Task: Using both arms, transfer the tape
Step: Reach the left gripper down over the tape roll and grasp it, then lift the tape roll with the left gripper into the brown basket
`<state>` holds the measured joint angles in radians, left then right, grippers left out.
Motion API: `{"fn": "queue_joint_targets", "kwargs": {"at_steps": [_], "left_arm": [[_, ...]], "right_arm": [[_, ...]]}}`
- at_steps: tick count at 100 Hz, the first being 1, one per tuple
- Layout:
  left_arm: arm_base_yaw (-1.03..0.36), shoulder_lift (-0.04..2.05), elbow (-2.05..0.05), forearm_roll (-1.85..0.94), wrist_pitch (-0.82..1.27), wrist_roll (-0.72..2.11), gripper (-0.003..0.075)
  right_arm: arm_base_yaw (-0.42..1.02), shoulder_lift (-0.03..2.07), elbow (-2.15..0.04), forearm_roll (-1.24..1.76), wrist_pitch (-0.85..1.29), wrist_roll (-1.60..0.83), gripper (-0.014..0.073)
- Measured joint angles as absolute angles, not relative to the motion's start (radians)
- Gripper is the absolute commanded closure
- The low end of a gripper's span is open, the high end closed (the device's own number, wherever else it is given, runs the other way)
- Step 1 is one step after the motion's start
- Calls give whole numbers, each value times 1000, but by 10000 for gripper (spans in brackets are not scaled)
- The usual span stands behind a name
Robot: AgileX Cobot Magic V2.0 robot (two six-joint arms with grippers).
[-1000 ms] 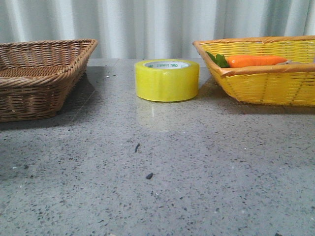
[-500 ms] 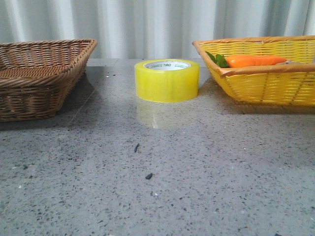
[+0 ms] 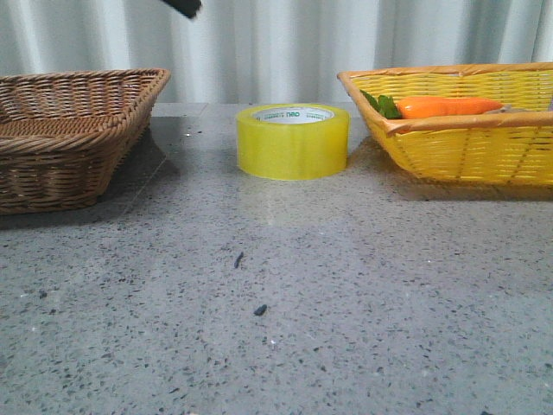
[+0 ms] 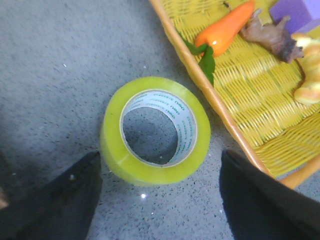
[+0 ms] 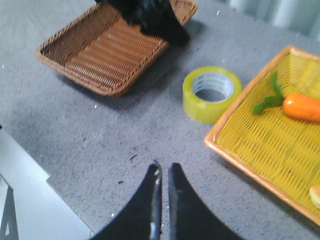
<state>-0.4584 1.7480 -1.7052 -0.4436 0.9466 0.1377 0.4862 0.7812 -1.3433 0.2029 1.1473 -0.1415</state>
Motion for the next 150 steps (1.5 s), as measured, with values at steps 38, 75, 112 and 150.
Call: {"fn": "queue_joint_targets", "kwargs": {"at_steps": [38, 75, 112, 150], "left_arm": [[-479, 1896, -1709, -495, 901, 129, 262], [-498, 1952, -1716, -434, 869, 129, 262], [-498, 1999, -1716, -419, 844, 129, 489], [-494, 2003, -1770, -407, 877, 134, 741]], "right_arm": [[480, 748, -1334, 197, 1141, -139, 652], [480, 748, -1334, 197, 1143, -139, 652], [480, 748, -1334, 197, 1143, -139, 652], [480, 748, -1334, 196, 1143, -139, 652]]}}
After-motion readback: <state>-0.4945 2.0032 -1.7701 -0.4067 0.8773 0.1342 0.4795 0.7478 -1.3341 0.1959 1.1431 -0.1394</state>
